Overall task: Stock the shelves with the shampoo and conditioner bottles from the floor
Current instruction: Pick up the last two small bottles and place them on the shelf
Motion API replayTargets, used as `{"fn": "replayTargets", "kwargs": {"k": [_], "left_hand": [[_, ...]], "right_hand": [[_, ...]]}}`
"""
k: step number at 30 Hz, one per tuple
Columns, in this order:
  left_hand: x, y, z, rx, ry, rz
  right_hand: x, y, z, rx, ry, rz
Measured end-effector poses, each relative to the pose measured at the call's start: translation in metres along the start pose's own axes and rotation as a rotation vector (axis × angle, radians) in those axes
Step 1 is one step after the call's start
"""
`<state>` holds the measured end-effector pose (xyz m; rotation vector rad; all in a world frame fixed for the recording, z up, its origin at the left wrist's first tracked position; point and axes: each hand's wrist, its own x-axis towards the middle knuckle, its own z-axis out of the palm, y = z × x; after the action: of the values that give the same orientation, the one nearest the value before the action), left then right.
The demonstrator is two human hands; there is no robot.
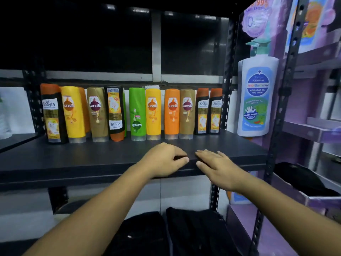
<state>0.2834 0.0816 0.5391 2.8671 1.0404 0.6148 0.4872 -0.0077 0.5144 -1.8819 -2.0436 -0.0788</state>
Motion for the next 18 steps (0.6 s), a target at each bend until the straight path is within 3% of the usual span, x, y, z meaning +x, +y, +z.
{"fn": "replayTargets", "kwargs": {"k": [4,8,18], "left_hand": [[-0.044,0.030,0.030,-0.016,0.045,0.108],[-0.085,0.049,0.079,-0.141,0.017,0.109],[-0.178,0.066,0.277,-0.333,-0.487,-0.175]], "right_hand": [[-0.049,0.003,0.008,0.070,0.064,-0.014],[-0.104,0.003,0.033,0.041,0.016,-0.004],[-0.218,0.048,0.200,0.115,-0.505,0.310]]}}
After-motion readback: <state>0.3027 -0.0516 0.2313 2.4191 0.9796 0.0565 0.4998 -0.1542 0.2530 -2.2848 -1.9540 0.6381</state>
